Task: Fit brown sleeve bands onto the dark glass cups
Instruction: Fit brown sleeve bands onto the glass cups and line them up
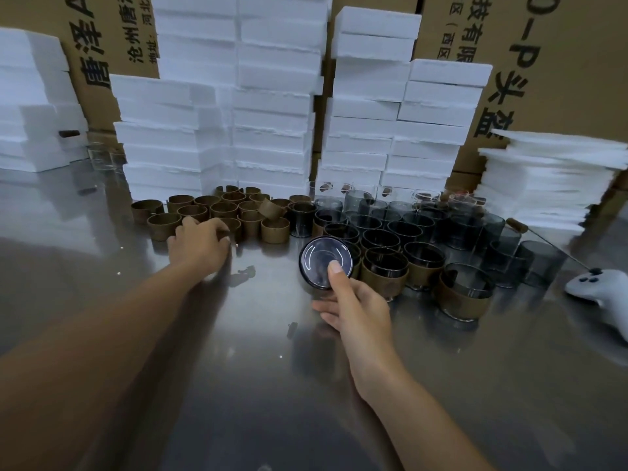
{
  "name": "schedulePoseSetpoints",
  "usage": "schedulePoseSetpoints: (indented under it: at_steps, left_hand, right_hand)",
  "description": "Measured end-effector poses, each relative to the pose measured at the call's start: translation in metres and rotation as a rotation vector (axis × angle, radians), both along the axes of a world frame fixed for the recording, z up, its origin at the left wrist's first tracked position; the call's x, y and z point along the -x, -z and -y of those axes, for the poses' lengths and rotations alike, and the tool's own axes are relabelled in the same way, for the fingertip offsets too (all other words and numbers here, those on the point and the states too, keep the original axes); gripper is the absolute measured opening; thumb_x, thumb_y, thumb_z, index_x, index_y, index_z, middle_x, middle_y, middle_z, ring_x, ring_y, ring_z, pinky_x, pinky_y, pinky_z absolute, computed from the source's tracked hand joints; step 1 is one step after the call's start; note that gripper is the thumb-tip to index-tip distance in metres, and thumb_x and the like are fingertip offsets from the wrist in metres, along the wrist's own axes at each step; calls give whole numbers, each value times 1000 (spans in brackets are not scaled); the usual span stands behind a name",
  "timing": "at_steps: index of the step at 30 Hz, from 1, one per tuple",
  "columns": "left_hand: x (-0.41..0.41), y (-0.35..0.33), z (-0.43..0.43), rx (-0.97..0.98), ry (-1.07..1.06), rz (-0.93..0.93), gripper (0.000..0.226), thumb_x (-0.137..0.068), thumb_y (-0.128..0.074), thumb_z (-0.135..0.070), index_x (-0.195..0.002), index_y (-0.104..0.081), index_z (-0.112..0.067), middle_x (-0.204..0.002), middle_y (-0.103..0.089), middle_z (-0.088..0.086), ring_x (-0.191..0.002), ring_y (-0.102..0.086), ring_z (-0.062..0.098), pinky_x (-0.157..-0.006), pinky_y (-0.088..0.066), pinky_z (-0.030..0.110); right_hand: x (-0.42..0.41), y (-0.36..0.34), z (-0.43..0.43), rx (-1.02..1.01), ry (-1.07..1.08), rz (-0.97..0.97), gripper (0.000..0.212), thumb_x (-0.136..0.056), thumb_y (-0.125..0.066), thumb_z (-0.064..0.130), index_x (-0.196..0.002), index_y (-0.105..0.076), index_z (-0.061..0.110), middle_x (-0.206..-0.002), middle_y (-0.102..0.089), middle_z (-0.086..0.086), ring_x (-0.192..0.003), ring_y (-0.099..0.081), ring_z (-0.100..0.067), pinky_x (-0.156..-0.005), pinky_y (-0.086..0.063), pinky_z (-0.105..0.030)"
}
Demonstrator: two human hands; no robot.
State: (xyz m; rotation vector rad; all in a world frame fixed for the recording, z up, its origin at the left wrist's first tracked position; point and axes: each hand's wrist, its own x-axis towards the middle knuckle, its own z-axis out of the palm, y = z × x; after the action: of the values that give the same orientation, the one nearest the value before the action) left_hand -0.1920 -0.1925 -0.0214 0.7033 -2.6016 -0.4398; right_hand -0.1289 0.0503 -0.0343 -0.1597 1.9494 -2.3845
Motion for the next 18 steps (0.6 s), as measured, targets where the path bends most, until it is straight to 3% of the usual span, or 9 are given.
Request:
schedulePoseSetpoints:
  at_steps: [2, 5, 9, 14, 18]
  left_hand:
    - [-3, -1, -1, 6, 26, -45, 15, -95, -54, -31, -105, -64, -28, -120, -56, 15, -115, -49, 35, -95, -36, 43]
    - [-11, -5, -9, -139, 106, -178, 9, -94, -55, -24, -87, -60, -28, -102, -67, 4, -98, -57, 26, -85, -42, 36]
    - [-27, -21, -39, -380, 225, -449, 9, -94, -55, -19, -86, -58, -19, -92, -61, -2, -91, -55, 16, -78, -35, 24]
    - [-66, -35, -92, -726, 422, -644, 20, -94, -58, -23, -73, -56, -23, -74, -58, -11, -65, -51, -5, -67, -45, 23]
    - [-94, -28, -117, -728, 543, -685, 17, -95, -56, -19, -78, -58, -20, -77, -60, -7, -66, -52, -5, -69, -43, 16]
  right_hand:
    - [0, 0, 0, 0, -3, -2, 40, -84, -61, 51, -102, -63, 15, -59, -67, 15, -69, -67, -2, -58, -50, -13]
    - [-1, -1, -1, 22, -1, -3, 38, -84, -62, 48, -101, -64, 14, -58, -66, 13, -66, -67, -1, -58, -50, -12]
    - [-2, -3, 0, 34, 4, -7, 42, -86, -62, 46, -108, -62, 11, -75, -66, 7, -65, -67, 0, -60, -51, -11]
    - [-4, -9, 1, 35, 18, 27, 43, -88, -61, 44, -111, -62, 8, -85, -65, 1, -75, -65, -8, -58, -50, -13]
    - [-8, -13, 0, 31, 26, 31, 39, -89, -61, 44, -108, -64, 10, -86, -66, 1, -77, -64, -8, -49, -48, -11]
